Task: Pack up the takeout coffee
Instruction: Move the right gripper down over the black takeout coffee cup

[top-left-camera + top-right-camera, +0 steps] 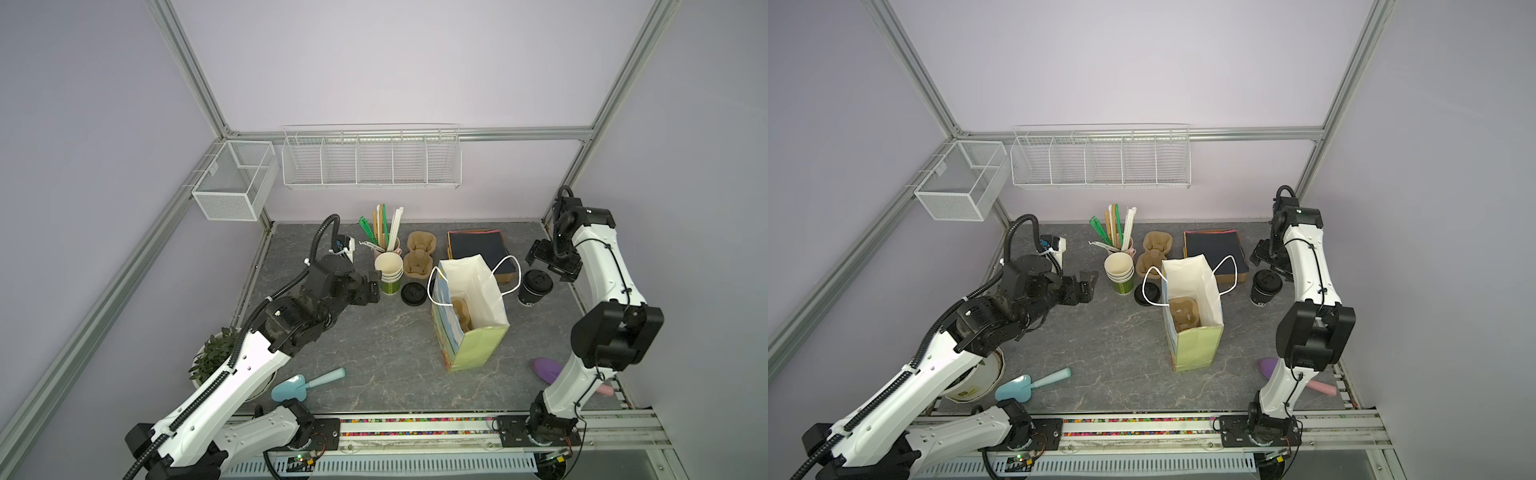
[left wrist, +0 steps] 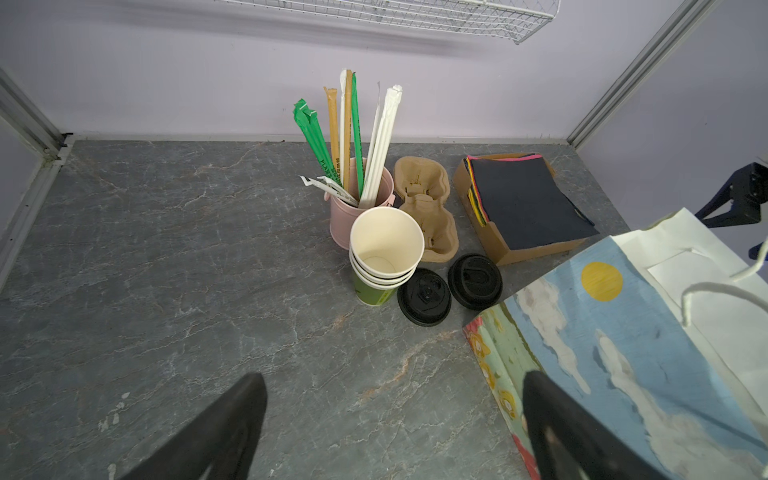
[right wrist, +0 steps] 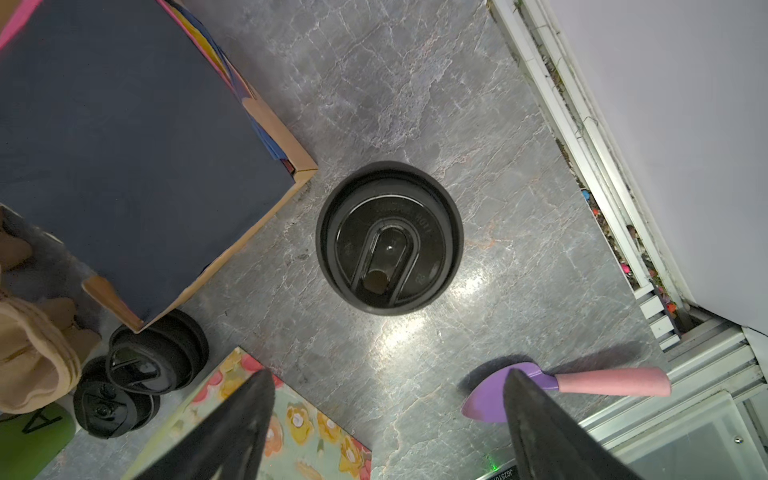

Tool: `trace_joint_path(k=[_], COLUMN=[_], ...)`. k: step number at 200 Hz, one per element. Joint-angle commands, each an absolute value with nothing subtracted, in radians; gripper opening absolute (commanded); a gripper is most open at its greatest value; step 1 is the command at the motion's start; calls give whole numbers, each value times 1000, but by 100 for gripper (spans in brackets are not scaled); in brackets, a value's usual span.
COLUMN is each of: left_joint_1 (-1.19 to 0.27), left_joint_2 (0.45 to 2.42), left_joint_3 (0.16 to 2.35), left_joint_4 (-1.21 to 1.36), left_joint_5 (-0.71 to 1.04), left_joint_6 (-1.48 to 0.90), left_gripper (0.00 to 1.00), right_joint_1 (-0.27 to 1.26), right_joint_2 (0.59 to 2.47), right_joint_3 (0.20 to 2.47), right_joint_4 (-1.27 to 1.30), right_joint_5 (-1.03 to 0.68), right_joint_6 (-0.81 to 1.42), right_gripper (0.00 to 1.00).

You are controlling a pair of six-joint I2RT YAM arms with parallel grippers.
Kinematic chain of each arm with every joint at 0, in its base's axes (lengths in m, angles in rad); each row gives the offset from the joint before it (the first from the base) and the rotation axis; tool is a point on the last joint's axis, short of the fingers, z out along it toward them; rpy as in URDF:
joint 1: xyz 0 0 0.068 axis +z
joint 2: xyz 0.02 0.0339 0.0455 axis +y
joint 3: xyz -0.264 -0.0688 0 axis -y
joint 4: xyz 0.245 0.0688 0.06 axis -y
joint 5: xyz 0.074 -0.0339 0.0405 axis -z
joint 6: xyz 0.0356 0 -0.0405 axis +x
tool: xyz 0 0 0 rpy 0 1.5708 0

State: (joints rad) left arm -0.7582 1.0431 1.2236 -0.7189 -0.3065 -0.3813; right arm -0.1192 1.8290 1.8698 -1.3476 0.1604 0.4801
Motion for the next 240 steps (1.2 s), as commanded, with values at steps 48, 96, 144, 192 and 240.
trace_joint_path(k=[48,96,144,192,240], left_joint_1=[-751,-750,-748,-749,-749], left_joint_2=[1055,1084,1104,1121,1128], left_joint_3=[1229,1239,1244,1247,1246], left_joint_4=[-773,-794,-804,-813,-815], left_joint_5=[-351,-356,-358,-361,-371], left_joint_6=[-383,-389,-393,-388,-385], left_gripper=[97,97,96,96,96], right_joint_1=[-146,-164,-186,-189,-189], right_joint_2=[1940,1999,2049,2081,2103], right_joint_3=[1969,2006,2054,2072,2083], right_joint_4=[-1449,-1471,-1504,-1520,-1514], right_joint_5=[98,61,69,98,85], right_joint_6=[408,374,360,345,339], right_gripper=[95,97,90,83,80])
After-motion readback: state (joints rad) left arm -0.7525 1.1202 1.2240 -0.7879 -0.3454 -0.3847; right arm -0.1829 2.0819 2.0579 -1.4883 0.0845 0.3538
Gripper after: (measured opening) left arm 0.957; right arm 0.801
